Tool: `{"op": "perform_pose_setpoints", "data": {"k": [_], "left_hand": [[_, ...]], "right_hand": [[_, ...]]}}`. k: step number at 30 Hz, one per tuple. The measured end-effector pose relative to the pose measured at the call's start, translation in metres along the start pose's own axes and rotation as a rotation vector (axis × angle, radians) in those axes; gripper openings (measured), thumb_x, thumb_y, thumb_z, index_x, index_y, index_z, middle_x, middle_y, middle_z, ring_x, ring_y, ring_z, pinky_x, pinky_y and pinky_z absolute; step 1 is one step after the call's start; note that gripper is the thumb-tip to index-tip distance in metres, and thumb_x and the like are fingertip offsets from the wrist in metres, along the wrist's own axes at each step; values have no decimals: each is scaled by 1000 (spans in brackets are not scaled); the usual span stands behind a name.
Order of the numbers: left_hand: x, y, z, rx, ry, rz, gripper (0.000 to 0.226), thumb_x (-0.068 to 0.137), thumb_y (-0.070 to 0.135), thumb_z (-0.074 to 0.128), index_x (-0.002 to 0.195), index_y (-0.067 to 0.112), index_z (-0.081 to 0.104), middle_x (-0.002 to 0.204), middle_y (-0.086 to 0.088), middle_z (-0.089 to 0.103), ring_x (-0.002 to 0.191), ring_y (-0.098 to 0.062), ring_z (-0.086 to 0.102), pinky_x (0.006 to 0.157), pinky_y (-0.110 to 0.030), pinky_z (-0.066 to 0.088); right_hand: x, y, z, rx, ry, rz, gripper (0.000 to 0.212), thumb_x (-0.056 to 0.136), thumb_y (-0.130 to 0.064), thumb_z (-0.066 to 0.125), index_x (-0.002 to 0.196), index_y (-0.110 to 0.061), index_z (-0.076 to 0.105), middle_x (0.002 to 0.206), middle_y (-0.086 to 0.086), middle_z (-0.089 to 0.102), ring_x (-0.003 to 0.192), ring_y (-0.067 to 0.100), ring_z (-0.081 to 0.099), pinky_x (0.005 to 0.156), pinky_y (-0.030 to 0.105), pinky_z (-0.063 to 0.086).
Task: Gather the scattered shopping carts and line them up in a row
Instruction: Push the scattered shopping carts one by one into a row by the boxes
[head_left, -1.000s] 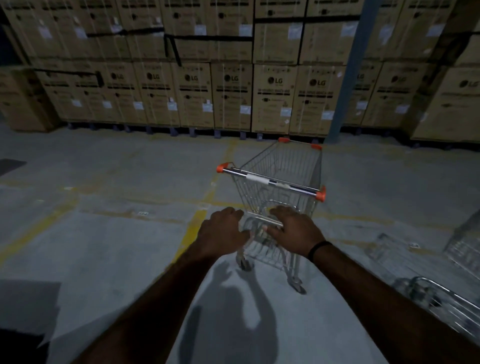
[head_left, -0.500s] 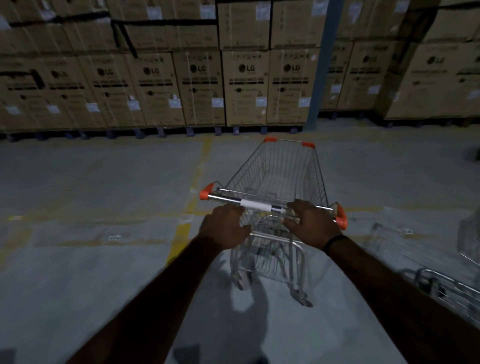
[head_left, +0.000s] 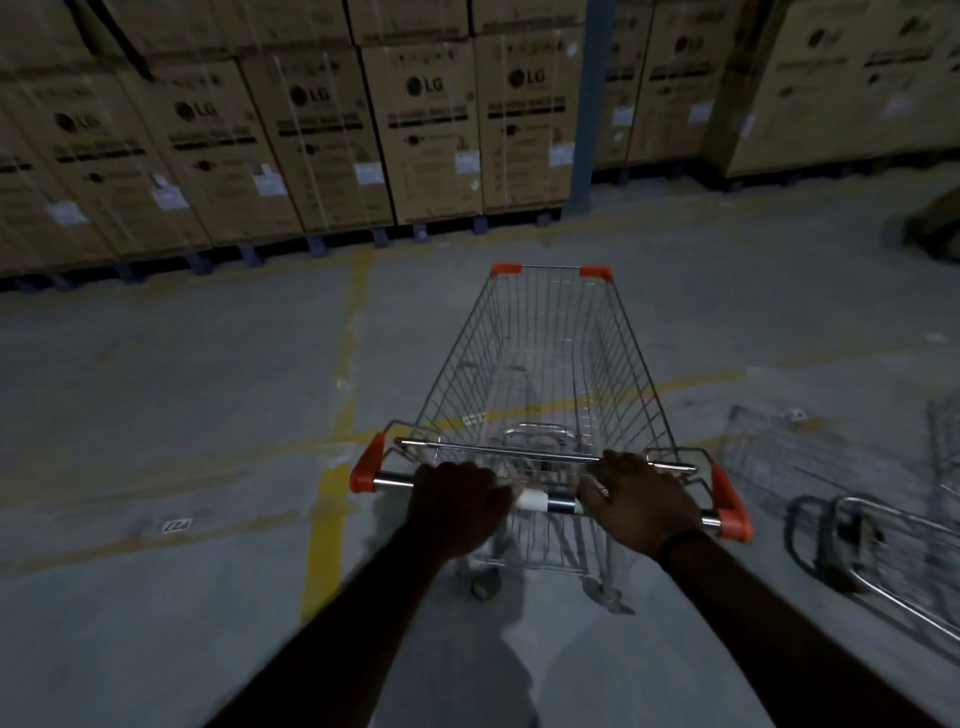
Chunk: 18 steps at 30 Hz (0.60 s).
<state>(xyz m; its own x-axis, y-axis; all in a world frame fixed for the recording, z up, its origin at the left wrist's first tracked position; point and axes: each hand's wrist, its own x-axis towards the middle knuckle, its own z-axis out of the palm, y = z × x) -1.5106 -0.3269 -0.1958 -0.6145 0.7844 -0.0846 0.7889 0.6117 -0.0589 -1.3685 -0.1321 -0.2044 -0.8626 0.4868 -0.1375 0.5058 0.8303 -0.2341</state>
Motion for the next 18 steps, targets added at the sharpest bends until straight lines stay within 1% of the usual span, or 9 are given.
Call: {"op": "perform_pose_setpoints", "data": {"k": [2, 4, 6, 7, 8, 10, 12, 15, 18], "left_hand": [[4, -4, 3, -29, -11, 12, 78, 92, 73, 4, 102, 24, 64, 105, 1, 68, 103, -26, 63, 95, -44, 37], [11, -12, 7, -82, -15, 46, 67, 97, 72, 20, 108, 25, 67, 106, 2, 70, 102, -24, 65, 95, -41, 39], [17, -22, 9, -136, 26, 113, 65, 95, 74, 28, 111, 27, 70, 105, 3, 73, 101, -21, 68, 88, -33, 45], [21, -27, 10, -155, 34, 147, 67, 94, 77, 29, 112, 28, 71, 106, 4, 74, 102, -19, 69, 86, -30, 47], [25, -31, 10, -172, 6, 175, 72, 92, 80, 26, 115, 29, 71, 111, 5, 74, 107, -18, 68, 88, -28, 48], [32, -39, 10, -188, -122, 212, 83, 85, 88, 16, 125, 34, 66, 128, 9, 68, 121, -17, 62, 101, -31, 45], [37, -47, 10, -177, -200, 233, 87, 83, 90, 12, 130, 35, 62, 133, 8, 65, 124, -20, 59, 104, -36, 42], [33, -61, 12, -165, -138, 257, 85, 84, 89, 17, 124, 32, 65, 124, 5, 70, 116, -21, 63, 97, -36, 43], [26, -76, 16, -145, -49, 268, 83, 86, 87, 20, 123, 29, 65, 122, 3, 70, 113, -23, 64, 92, -35, 44]], "right_hand": [[2, -3, -3, -7, -27, 24, 90, 79, -76, 2, 144, -35, 49, 159, -5, 35, 147, 18, 30, 111, 40, 38], [5, -6, -3, -19, -56, 33, 69, 93, -70, 20, 145, -34, 48, 161, -6, 32, 149, 16, 25, 113, 41, 37], [5, -9, -2, -22, -76, 59, 54, 100, -59, 31, 144, -33, 49, 162, -8, 29, 150, 15, 21, 114, 42, 35], [5, -11, -1, -18, -80, 82, 53, 101, -59, 32, 143, -34, 50, 162, -10, 27, 150, 14, 20, 114, 41, 35], [4, -13, -1, -10, -84, 110, 53, 100, -60, 32, 142, -35, 52, 162, -12, 26, 151, 14, 19, 114, 42, 34], [3, -18, 1, 17, -96, 168, 53, 99, -63, 32, 140, -37, 53, 163, -15, 25, 151, 13, 17, 114, 43, 33], [1, -26, 5, 24, -100, 218, 51, 98, -64, 34, 138, -39, 54, 163, -15, 24, 151, 13, 17, 115, 44, 33], [-5, -44, 11, 30, -99, 293, 55, 97, -68, 32, 138, -38, 54, 163, -17, 22, 151, 12, 16, 116, 44, 32], [-13, -64, 17, 29, -70, 360, 61, 95, -72, 31, 141, -38, 52, 162, -19, 23, 150, 10, 18, 115, 44, 32]]}}
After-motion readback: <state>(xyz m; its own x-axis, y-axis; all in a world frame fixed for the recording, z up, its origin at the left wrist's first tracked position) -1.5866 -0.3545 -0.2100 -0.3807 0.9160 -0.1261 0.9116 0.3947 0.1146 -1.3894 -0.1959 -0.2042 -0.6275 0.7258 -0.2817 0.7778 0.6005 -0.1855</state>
